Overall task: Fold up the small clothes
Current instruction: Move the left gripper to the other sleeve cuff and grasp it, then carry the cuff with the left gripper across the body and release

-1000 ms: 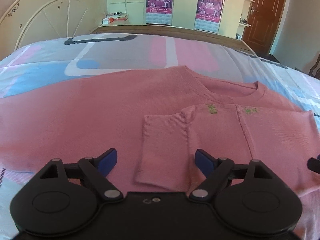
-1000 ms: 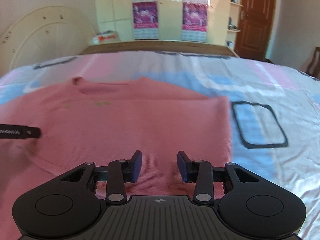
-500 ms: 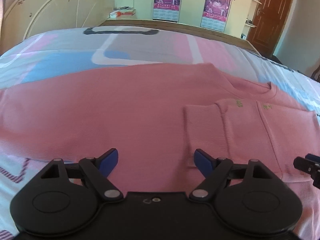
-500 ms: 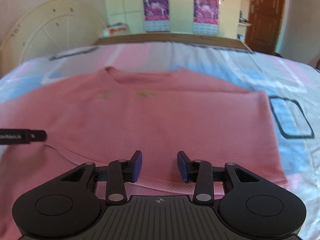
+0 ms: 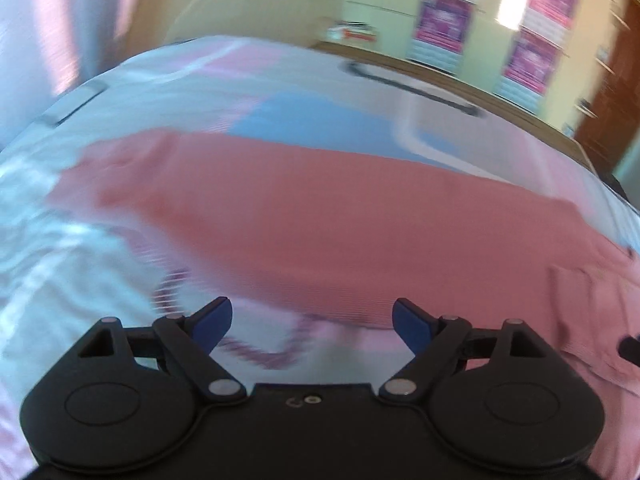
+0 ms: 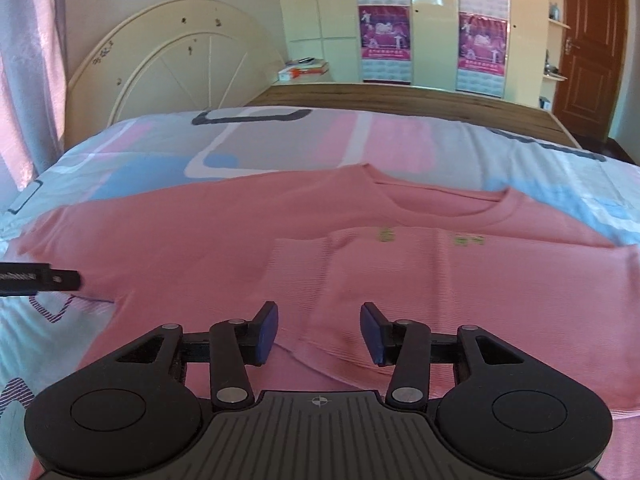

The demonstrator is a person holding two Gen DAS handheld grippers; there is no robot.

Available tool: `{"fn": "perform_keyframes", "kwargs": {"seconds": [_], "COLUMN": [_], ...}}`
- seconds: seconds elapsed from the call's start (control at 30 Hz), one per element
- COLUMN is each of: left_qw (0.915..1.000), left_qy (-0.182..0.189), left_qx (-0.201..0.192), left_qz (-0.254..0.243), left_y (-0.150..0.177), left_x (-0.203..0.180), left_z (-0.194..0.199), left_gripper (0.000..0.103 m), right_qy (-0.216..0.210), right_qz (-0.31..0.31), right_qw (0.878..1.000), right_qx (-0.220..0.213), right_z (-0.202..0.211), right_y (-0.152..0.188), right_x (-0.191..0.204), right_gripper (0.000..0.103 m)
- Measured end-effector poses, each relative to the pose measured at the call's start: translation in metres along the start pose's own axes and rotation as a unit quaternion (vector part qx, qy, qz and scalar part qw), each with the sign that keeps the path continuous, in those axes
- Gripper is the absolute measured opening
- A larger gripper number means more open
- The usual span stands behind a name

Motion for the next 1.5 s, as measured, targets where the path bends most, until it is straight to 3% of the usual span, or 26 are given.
{"fn": "perform_keyframes", "kwargs": {"seconds": [0.27, 0.4, 0.63, 0.7, 0.73, 0.8, 0.9, 1.0, 1.23, 1.33, 1.5], "left_qw": [0.9906, 0.9828, 0.972, 0.9682, 0.9664, 0.9634, 0.961, 0.9611, 0.9708, 0.9768, 0.9787], "left_qy": [-0.052, -0.043, -0.014, -0.022, -0.027, -0.033, -0.035, -0.033, -0.01, 0.023, 0.098], "left_qx": [0.012, 0.005, -0.051, -0.066, -0.071, -0.076, -0.076, -0.087, -0.133, -0.151, -0.171], "left_qz": [0.126, 0.18, 0.229, 0.241, 0.246, 0.255, 0.264, 0.26, 0.2, 0.15, 0.058], "left_y": [-0.001, -0.005, -0.024, -0.028, -0.03, -0.032, -0.033, -0.035, -0.054, -0.065, -0.072], "left_x": [0.11, 0.142, 0.164, 0.169, 0.172, 0.178, 0.184, 0.181, 0.141, 0.103, 0.014], "left_z": [-0.018, -0.028, -0.047, -0.049, -0.051, -0.054, -0.058, -0.055, -0.028, -0.011, 0.016], "left_gripper": [0.087, 0.088, 0.081, 0.06, 0.054, 0.029, 0.012, 0.008, 0.006, 0.006, 0.006], "right_qy": [0.004, 0.007, 0.016, 0.018, 0.02, 0.022, 0.024, 0.026, 0.047, 0.045, 0.029], "right_qz": [0.002, 0.002, -0.005, -0.006, -0.007, -0.008, -0.012, -0.018, -0.027, -0.041, -0.063], "right_qw": [1.0, 1.0, 1.0, 1.0, 1.0, 1.0, 1.0, 1.0, 0.999, 0.998, 0.998], "right_qx": [0.01, 0.013, 0.01, 0.008, 0.008, 0.007, 0.005, 0.002, -0.006, 0.029, 0.006], "right_z": [-0.023, -0.034, -0.047, -0.049, -0.05, -0.051, -0.052, -0.051, -0.044, -0.054, -0.037], "right_y": [0.0, -0.002, -0.005, -0.006, -0.007, -0.007, -0.007, -0.007, -0.007, 0.0, -0.006], "right_x": [0.014, 0.018, 0.017, 0.017, 0.016, 0.015, 0.012, 0.008, -0.007, -0.018, -0.027], "right_gripper": [0.047, 0.047, 0.047, 0.047, 0.047, 0.047, 0.047, 0.047, 0.047, 0.047, 0.047]}}
Point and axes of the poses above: each gripper's, at about its wrist camera, not at the fingertips, and z roughly against the way its jaws point, x to its left, y to its underside, the point moved 4 cm from there along -z, roughly the way its jaws point, and after that the axes turned 5 degrees about -z, right-handed, at the moved point
